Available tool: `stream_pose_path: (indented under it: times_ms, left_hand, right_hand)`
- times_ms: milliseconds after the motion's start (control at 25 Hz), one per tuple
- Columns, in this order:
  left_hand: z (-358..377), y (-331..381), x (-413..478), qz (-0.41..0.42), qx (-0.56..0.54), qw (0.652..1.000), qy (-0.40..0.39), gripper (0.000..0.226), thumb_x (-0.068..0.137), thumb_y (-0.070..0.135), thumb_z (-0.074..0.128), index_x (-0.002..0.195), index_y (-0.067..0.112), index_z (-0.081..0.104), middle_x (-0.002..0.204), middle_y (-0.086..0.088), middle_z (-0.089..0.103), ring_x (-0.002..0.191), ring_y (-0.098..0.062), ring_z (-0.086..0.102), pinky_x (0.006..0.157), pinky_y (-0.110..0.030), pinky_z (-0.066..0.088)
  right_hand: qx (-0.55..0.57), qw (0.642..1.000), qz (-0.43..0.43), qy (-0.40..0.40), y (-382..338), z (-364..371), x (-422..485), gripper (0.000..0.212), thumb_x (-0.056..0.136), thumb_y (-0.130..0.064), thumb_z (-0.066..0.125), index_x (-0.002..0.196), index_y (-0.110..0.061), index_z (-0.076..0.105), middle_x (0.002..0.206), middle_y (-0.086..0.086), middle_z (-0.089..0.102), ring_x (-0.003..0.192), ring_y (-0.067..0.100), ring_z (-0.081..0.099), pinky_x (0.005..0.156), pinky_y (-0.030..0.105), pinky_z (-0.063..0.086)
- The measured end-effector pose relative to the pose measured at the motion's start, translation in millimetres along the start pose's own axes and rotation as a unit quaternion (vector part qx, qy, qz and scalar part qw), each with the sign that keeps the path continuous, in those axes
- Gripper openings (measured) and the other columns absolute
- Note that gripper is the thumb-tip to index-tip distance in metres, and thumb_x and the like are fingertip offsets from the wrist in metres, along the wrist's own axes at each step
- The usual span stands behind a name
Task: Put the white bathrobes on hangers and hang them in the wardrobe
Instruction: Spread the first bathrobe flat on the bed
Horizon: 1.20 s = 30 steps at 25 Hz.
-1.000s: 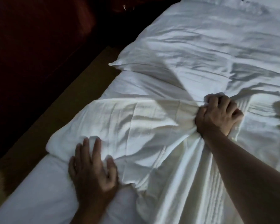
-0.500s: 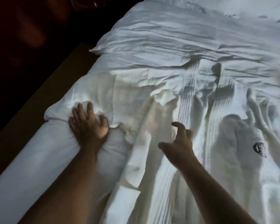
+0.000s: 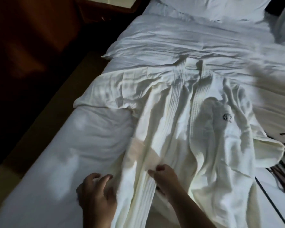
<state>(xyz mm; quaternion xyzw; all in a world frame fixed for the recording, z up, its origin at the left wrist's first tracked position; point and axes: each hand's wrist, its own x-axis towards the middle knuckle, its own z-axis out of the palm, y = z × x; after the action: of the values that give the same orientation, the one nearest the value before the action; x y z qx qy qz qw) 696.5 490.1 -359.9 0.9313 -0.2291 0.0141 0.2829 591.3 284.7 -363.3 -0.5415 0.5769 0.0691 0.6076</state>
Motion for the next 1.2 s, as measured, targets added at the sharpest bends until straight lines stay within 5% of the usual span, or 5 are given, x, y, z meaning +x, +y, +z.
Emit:
stream_pose_path:
  times_ms: [280, 520, 840, 1040, 1200]
  left_hand:
    - [-14, -12, -45, -0.002, -0.037, 0.977, -0.209, 0.049, 0.078, 0.047, 0.056, 0.118, 0.024, 0.073, 0.115, 0.000, 0.067, 0.110, -0.026, 0.067, 0.090, -0.031, 0.051]
    - [-17, 4, -59, -0.257, -0.252, 0.901, -0.243, 0.070, 0.076, 0.041, 0.082, 0.137, 0.032, 0.048, 0.127, 0.010, 0.060, 0.112, -0.006, 0.060, 0.097, -0.027, 0.051]
    - [-29, 42, -77, -0.306, -0.352, 0.841, -0.275, 0.053, 0.064, 0.033, 0.086, 0.112, 0.015, 0.072, 0.099, -0.003, 0.080, 0.095, -0.023, 0.076, 0.084, -0.040, 0.059]
    - [-51, 46, -105, -0.374, -0.358, 0.778, -0.355, 0.077, 0.065, 0.036, 0.093, 0.129, 0.011, 0.059, 0.094, -0.004, 0.078, 0.083, -0.014, 0.076, 0.070, -0.023, 0.055]
    - [-92, 52, -133, -0.389, -0.402, 0.701, -0.441, 0.051, 0.079, -0.001, 0.075, 0.128, 0.004, 0.062, 0.109, -0.016, 0.077, 0.096, -0.026, 0.076, 0.083, -0.036, 0.056]
  right_hand:
    - [0.208, 0.964, -0.124, 0.106, 8, -41, -61, 0.009, 0.089, -0.033, 0.063, 0.095, -0.026, 0.061, 0.084, 0.011, 0.066, 0.073, 0.027, 0.062, 0.068, 0.041, 0.050]
    - [0.204, 0.954, 0.006, -0.219, 64, -105, -114, 0.062, 0.067, -0.020, 0.093, 0.118, 0.005, 0.070, 0.118, 0.032, 0.068, 0.106, 0.045, 0.069, 0.087, 0.048, 0.059]
    - [0.251, 0.956, 0.005, -0.150, 95, -147, -129, 0.028, 0.100, -0.020, 0.060, 0.123, -0.008, 0.072, 0.120, 0.020, 0.072, 0.112, 0.037, 0.069, 0.098, 0.050, 0.053]
    - [-0.049, 0.972, 0.052, 0.222, 159, -186, -135, 0.044, 0.082, -0.024, 0.081, 0.122, -0.018, 0.063, 0.111, 0.014, 0.069, 0.106, 0.037, 0.066, 0.093, 0.045, 0.051]
    - [0.039, 0.968, 0.228, 0.102, 224, -205, -149, 0.068, 0.056, -0.042, 0.095, 0.107, -0.012, 0.061, 0.090, 0.013, 0.065, 0.070, 0.028, 0.062, 0.058, 0.033, 0.046]
